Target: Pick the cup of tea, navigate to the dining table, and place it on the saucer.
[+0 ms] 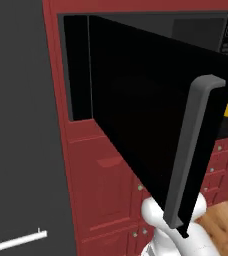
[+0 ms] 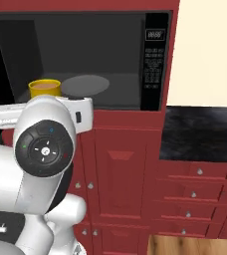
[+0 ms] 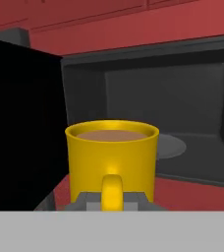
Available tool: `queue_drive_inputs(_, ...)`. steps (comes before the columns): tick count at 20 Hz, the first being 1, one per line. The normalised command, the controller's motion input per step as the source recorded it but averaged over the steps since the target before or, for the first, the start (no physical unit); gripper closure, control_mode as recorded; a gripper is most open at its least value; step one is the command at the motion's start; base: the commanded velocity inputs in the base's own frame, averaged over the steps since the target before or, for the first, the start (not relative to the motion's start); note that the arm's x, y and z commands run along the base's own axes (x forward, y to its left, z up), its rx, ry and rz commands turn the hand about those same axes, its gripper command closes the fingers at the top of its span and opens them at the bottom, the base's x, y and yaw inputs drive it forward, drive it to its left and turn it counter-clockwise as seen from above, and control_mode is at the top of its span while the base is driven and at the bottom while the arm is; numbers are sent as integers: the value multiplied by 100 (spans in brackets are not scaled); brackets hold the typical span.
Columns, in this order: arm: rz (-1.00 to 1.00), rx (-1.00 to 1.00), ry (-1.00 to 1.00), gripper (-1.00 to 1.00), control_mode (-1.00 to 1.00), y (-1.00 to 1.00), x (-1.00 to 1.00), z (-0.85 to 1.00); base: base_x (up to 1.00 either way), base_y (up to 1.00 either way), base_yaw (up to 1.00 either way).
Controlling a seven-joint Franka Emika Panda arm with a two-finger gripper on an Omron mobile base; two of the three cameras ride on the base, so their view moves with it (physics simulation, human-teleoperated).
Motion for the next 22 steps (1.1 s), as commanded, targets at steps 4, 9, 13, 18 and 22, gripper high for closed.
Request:
queue_drive_inputs(4, 0, 0, 0, 100, 100, 0, 0, 0, -31, -28, -73)
queue_drive_inputs(9, 0, 0, 0, 100, 100, 0, 0, 0, -10, -65, -65)
queue_drive_inputs(13, 0, 0, 0, 100, 100, 0, 0, 0, 0, -78, -68)
queue_drive_inputs(18, 0, 0, 0, 100, 100, 0, 0, 0, 0, -58, -83)
queue_drive_inputs(22, 0, 0, 0, 100, 100, 0, 0, 0, 0, -29, -91)
